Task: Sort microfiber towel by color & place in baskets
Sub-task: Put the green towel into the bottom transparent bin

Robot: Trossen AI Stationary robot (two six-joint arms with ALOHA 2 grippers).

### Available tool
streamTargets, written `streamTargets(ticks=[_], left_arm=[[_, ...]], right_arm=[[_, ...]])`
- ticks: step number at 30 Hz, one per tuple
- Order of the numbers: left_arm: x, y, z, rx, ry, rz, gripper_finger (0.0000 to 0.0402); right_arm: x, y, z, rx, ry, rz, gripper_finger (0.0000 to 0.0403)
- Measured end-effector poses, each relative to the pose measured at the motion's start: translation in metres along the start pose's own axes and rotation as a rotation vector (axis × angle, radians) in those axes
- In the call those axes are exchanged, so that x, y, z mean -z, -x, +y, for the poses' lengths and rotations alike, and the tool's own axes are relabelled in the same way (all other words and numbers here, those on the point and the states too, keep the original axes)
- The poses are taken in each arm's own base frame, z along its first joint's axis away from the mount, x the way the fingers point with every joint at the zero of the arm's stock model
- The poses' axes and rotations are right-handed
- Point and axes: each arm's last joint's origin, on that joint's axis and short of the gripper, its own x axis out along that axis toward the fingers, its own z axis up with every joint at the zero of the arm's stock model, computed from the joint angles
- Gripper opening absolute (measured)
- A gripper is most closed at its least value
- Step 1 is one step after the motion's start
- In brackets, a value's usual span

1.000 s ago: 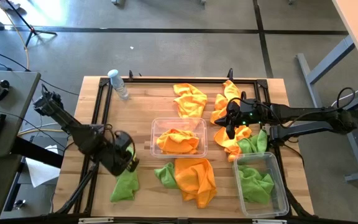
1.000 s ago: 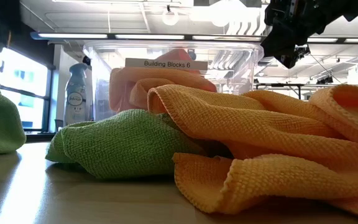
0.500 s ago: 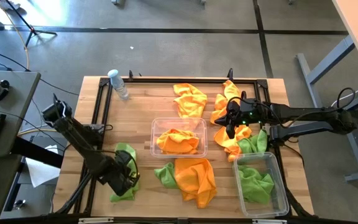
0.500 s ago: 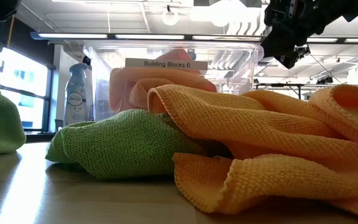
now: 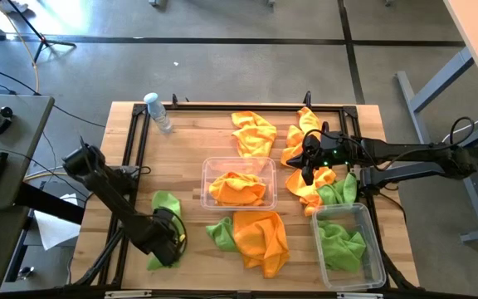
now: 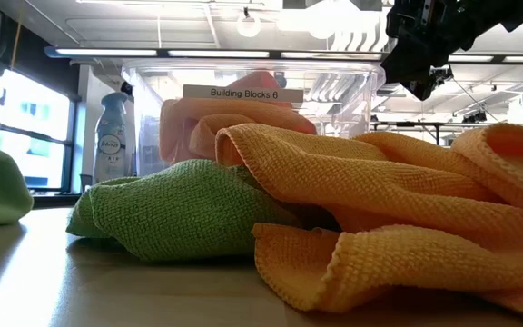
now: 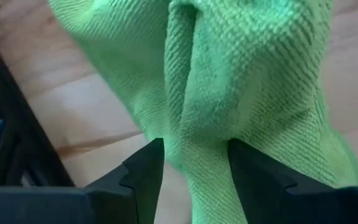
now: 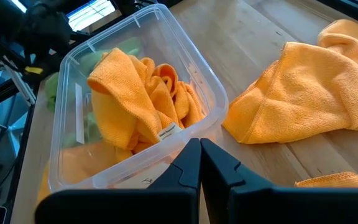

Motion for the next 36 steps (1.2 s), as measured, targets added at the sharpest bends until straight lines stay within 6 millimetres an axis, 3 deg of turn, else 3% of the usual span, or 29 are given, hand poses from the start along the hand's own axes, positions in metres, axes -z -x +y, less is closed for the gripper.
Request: streamTargets(ticks=[10,13,17,26,36], left_arm=[[0.009,-0.024,-0.025,0.075,-0.029,0.032,0.0146],[0.010,-0.025,-0.028,0.088,-0.026,0.075,0.0106],[0.009,-0.020,-0.030,0.112,-0.013,0.077,0.0023],[0.002,0.031,-0.021,0.230,0.007,-0.005,0.0003],[-0.012,0.121,0.023,0.222,-0.062,-0.245,0.0001]], right_arm=[[0.000,0.000,0.000,0.008,0.010,-0.003,0.0000],[0.000,0.000,0.000,0.008,0.016,-0.003,0.0000],[0.000,0.000,0.000,0.009,0.032,-0.003,0.0000],[0.000,0.000,0.000,0.009,0.034,-0.003,0.0000],[0.000,0.000,0.000,0.009,0.034,-0.003,0.0000]])
